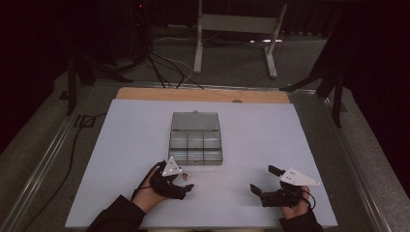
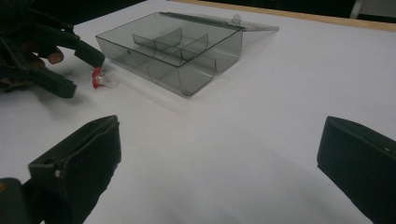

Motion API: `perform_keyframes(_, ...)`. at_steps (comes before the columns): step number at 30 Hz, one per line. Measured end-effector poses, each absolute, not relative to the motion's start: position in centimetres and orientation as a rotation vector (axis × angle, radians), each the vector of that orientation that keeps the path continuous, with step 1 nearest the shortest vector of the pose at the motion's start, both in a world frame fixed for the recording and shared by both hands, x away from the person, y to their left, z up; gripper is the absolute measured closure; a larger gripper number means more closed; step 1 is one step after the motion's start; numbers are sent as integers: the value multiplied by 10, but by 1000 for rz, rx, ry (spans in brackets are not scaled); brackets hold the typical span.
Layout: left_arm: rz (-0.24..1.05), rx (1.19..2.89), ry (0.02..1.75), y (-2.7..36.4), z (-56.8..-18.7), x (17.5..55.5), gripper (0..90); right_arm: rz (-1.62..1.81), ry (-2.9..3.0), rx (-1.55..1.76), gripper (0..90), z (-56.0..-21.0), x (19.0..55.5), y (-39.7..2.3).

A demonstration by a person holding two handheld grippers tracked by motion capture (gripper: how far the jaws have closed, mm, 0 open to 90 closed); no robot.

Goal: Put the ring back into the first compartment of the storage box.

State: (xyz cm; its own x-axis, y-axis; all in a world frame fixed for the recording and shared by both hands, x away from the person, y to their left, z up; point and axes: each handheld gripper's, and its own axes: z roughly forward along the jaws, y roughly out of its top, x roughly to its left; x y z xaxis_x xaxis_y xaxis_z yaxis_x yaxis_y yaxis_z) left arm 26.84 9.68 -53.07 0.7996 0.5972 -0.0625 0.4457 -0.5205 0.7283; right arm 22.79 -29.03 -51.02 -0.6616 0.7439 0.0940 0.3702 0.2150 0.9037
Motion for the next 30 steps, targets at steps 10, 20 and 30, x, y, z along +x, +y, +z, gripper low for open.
perform_keyframes(10,276,2233,769,93,-533,271,401,1432,2135,1038,0,-510,228,-290)
perform_keyframes(20,333,2241,777,90,-534,275,538,1433,2135,1046,0,-510,228,-291)
perform_keyframes(30,356,2265,731,87,-533,274,656,1429,2138,1043,0,-511,228,-291)
